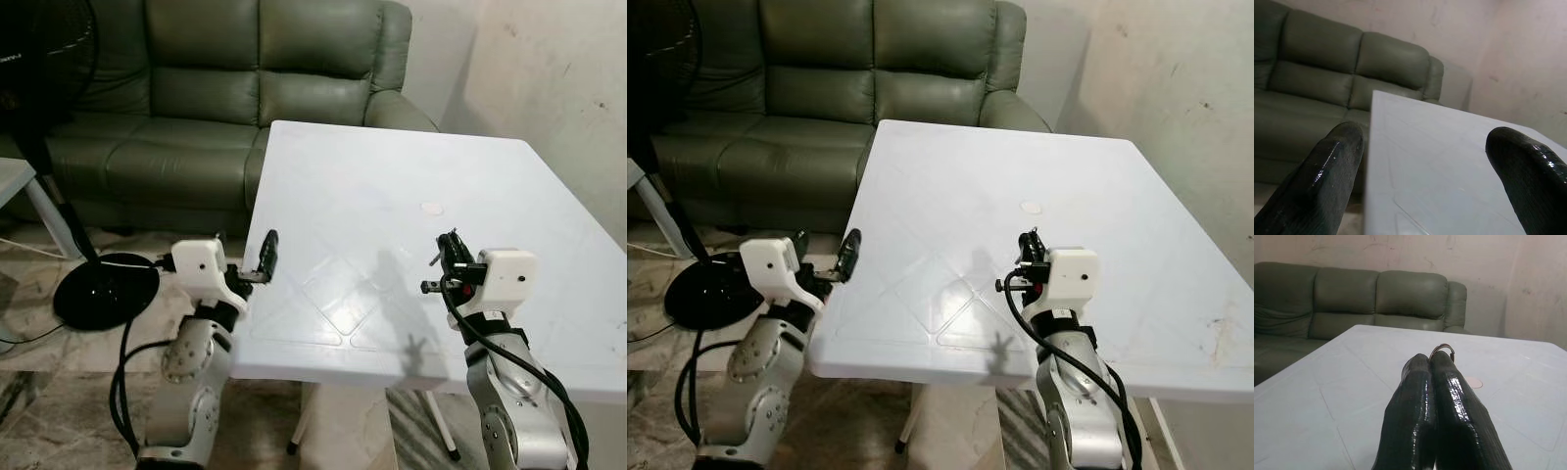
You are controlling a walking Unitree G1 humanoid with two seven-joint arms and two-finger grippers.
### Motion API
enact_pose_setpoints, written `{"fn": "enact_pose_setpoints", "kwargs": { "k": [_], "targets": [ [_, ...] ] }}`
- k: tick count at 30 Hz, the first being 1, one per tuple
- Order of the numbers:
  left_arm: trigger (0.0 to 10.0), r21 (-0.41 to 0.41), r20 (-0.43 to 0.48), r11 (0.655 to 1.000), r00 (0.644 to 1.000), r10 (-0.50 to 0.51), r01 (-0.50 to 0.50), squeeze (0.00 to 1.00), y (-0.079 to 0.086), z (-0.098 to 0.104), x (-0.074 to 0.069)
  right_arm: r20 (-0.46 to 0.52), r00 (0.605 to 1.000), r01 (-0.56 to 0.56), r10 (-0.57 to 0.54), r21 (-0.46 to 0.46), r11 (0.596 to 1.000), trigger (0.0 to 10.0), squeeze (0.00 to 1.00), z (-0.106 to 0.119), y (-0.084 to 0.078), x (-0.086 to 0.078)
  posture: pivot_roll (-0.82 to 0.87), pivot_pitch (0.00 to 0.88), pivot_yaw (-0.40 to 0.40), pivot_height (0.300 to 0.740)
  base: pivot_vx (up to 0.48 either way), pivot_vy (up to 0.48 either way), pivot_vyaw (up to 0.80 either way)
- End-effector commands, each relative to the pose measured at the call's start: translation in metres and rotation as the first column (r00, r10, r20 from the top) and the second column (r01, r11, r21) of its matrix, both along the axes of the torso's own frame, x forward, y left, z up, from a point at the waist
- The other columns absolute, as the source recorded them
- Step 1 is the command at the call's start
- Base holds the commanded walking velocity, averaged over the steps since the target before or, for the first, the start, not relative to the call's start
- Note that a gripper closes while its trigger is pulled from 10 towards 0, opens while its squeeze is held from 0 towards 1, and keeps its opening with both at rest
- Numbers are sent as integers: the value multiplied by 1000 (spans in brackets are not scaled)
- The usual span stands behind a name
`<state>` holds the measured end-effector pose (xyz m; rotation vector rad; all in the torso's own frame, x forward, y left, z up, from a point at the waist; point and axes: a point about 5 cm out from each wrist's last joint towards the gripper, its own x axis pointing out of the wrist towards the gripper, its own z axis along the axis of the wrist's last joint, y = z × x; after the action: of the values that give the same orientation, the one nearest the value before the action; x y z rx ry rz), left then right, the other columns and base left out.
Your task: Hang keys on a hook
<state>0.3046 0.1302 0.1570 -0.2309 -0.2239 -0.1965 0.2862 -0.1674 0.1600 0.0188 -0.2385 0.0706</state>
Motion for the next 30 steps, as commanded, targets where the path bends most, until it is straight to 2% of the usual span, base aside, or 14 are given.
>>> {"fn": "enact_pose_setpoints", "kwargs": {
  "k": [1, 6, 14, 16, 26, 30],
  "targets": [
    [10000, -6, 14, 1000, 1000, 3, -3, 0, 2, 3, 4, 11, 1000, 13, -13, -10, 1000, 10000, 0, 3, -1, 3, -1, 0, -68, 740, 0, 0, 0],
    [10000, 3, 22, 1000, 1000, 22, -22, 0, 8, 6, 10, 6, 1000, 18, -18, -36, 999, 10000, 0, 2, -1, 6, 0, 6, -70, 740, 0, 0, 0],
    [10000, -12, 22, 1000, 1000, 17, -17, 0, 4, 6, 10, -14, 1000, 27, -28, -31, 999, 10000, 0, 1, -1, 8, 3, 18, -72, 740, 0, 0, 0],
    [10000, -24, 16, 1000, 1000, 19, -19, 0, 4, 5, 10, -41, 999, 24, -26, -30, 999, 10000, 0, -2, 0, 9, 3, 22, -73, 740, 0, 0, -744],
    [10000, -27, 18, 999, 999, 33, -32, 0, 3, 4, 8, -40, 999, 27, -28, -33, 999, 10000, 0, 1, -1, 13, 2, 33, -75, 740, 0, 0, -735],
    [10000, -33, 18, 999, 999, 41, -40, 0, 3, 5, 9, -42, 999, 26, -27, -34, 999, 10000, 0, 1, -1, 14, 3, 33, -77, 740, 0, -480, -731]
  ]
}}
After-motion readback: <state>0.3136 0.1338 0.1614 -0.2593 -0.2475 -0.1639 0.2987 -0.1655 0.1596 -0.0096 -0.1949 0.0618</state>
